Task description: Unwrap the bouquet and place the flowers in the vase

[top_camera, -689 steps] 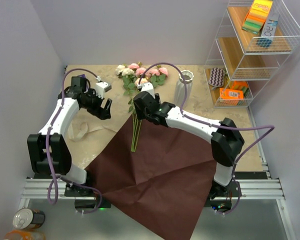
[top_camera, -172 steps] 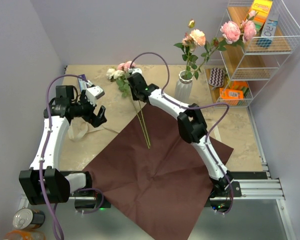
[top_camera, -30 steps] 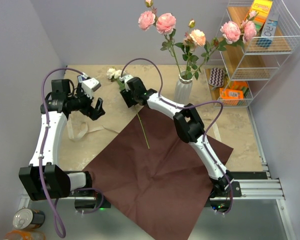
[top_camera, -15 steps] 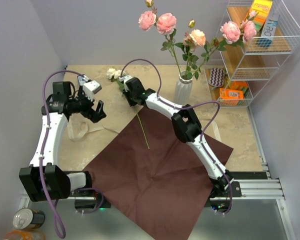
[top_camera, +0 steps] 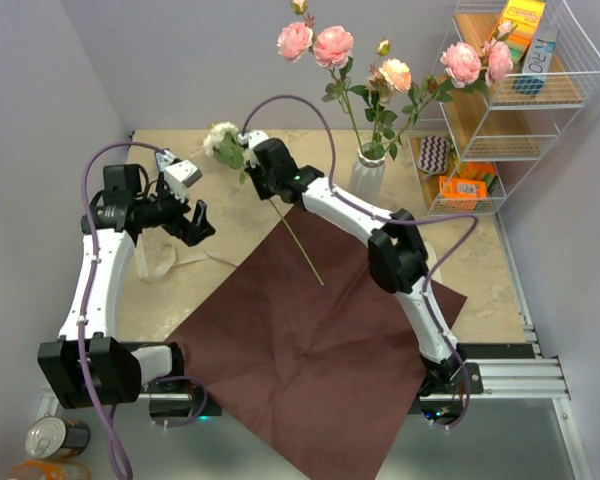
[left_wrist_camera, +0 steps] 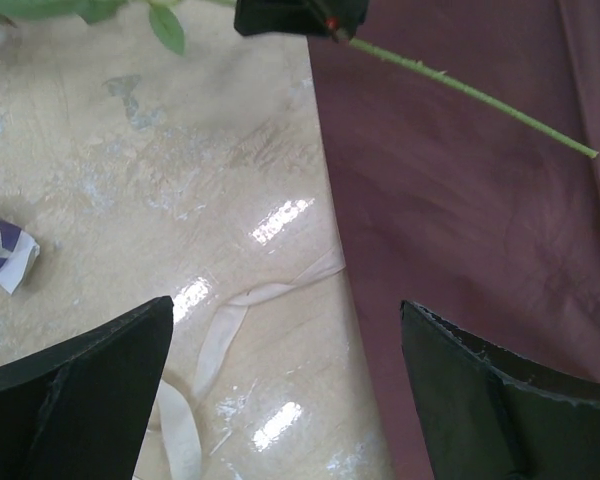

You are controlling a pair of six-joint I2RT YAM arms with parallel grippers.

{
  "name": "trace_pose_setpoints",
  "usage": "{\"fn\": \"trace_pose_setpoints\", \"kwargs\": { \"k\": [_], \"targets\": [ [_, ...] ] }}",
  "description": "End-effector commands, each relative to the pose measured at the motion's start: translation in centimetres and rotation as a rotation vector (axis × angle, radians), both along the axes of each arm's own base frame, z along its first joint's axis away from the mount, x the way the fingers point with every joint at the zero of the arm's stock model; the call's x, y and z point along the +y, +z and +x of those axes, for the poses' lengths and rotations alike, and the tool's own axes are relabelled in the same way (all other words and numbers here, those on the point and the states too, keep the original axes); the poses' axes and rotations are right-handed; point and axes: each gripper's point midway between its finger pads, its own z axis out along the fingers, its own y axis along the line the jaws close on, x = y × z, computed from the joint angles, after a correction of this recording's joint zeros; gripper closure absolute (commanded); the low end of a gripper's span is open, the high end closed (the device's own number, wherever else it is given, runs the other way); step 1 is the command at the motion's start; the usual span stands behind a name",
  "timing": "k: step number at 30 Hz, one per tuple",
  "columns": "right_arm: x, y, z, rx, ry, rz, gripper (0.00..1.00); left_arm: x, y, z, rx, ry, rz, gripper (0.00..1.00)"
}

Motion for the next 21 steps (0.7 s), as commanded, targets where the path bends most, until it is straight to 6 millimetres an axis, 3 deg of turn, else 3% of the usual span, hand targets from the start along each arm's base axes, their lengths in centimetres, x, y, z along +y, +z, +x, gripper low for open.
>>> {"fn": "trace_pose_setpoints", "kwargs": {
  "k": [1,4,5,7,8,9,13,14,15,16,17,18,21],
  "targets": [
    [-0.9,18.0,-0.9,-0.284,0.003,0.210,1.00,-0.9,4.9,-0.3,-0.114,-0.025,-0.064,0.01],
    [-2.1,22.5,-1.8,-0.369,0.004,0.246,1.00,-1.4,6.7,-0.7,-0.135,-0.044,-0.093,0.01],
    [-3.1,25.4,-2.4,-0.415,-0.002,0.275,1.00,-1.8,7.1,-1.0,-0.138,-0.063,-0.114,0.01],
    [-4.4,28.5,-3.0,-0.495,-0.012,0.285,1.00,-2.2,7.7,-1.4,-0.150,-0.081,-0.132,0.01],
    [-6.0,32.1,-4.2,-0.561,-0.025,0.325,1.00,-2.5,8.1,-1.6,-0.158,-0.096,-0.144,0.01],
    [-6.5,33.1,-4.5,-0.620,-0.026,0.337,1.00,-2.6,8.3,-1.8,-0.166,-0.102,-0.149,0.00],
    [-11.9,40.8,-7.7,-0.891,-0.114,0.445,1.00,-2.7,8.0,-1.7,-0.157,-0.110,-0.158,0.01],
    [-12.9,40.0,-7.8,-0.931,-0.137,0.402,1.00,-2.7,7.8,-1.5,-0.150,-0.108,-0.155,0.01],
    [-15.4,44.3,-9.8,-1.057,-0.185,0.495,1.00,-2.5,7.5,-1.2,-0.141,-0.103,-0.150,0.00],
    [-16.6,45.2,-10.4,-1.111,-0.218,0.510,1.00,-2.4,6.9,-0.9,-0.120,-0.097,-0.148,0.01],
    [-18.5,44.6,-10.2,-1.148,-0.307,0.467,1.00,-2.3,6.5,-0.8,-0.109,-0.094,-0.145,0.01],
    [-20.5,47.0,-11.5,-1.238,-0.372,0.534,1.00,-2.2,6.2,-0.6,-0.102,-0.092,-0.140,0.00],
    [-24.3,47.9,-12.0,-1.341,-0.566,0.491,1.00,-2.0,5.6,-0.2,-0.090,-0.082,-0.133,0.01]
  ]
}}
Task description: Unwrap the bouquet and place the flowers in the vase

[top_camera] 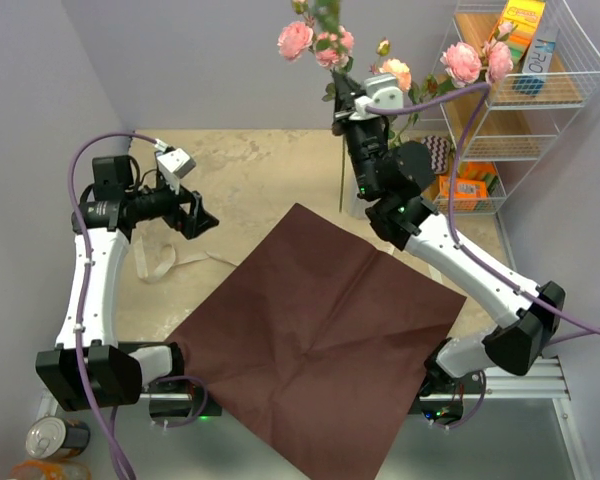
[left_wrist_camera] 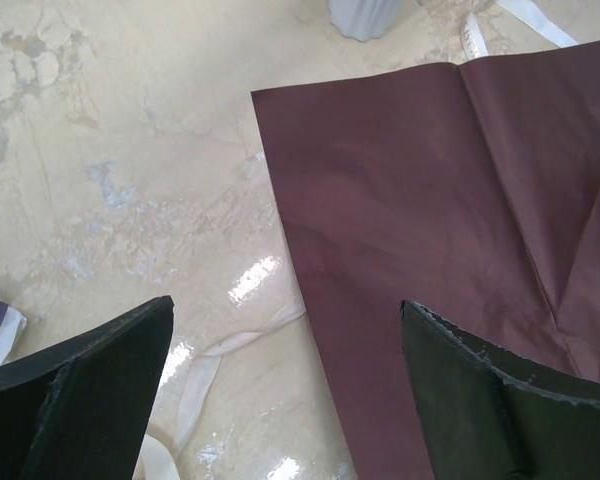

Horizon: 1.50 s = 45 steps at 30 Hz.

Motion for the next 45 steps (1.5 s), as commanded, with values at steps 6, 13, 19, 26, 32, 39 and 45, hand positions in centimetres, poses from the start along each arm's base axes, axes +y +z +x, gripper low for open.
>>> {"fn": "trace_pose_setpoints", "kwargs": {
  "k": [6,13,19,26,32,39,45],
  "targets": [
    [-13.2,8.2,-3.5,-0.403,-0.585,0.297,1.00,0.4,-0.2,0.4,-0.026,0.002,0.020,0.01],
    [-14.6,8.9,-1.6,-0.461,-0.663,0.260,1.00,0.5,-0.2,0.1,-0.045,-0.021,0.049,0.01],
    [-13.8,7.1,-0.2,-0.467,-0.665,0.212,1.00,0.8,-1.2,0.4,-0.029,-0.029,0.070,0.01],
    [-13.4,6.7,0.7,-0.498,-0.671,0.205,1.00,0.8,-1.3,0.2,-0.025,-0.041,0.079,0.01],
    [-13.7,5.8,1.9,-0.497,-0.689,0.206,1.00,0.9,-1.0,0.2,-0.028,-0.047,0.093,0.00],
    [-13.7,3.9,3.5,-0.462,-0.706,0.202,1.00,1.0,-1.5,-0.2,-0.014,-0.055,0.103,0.01],
    [-14.0,2.4,4.2,-0.407,-0.723,0.207,1.00,1.0,-1.2,0.0,-0.027,-0.055,0.106,0.01]
  ]
}}
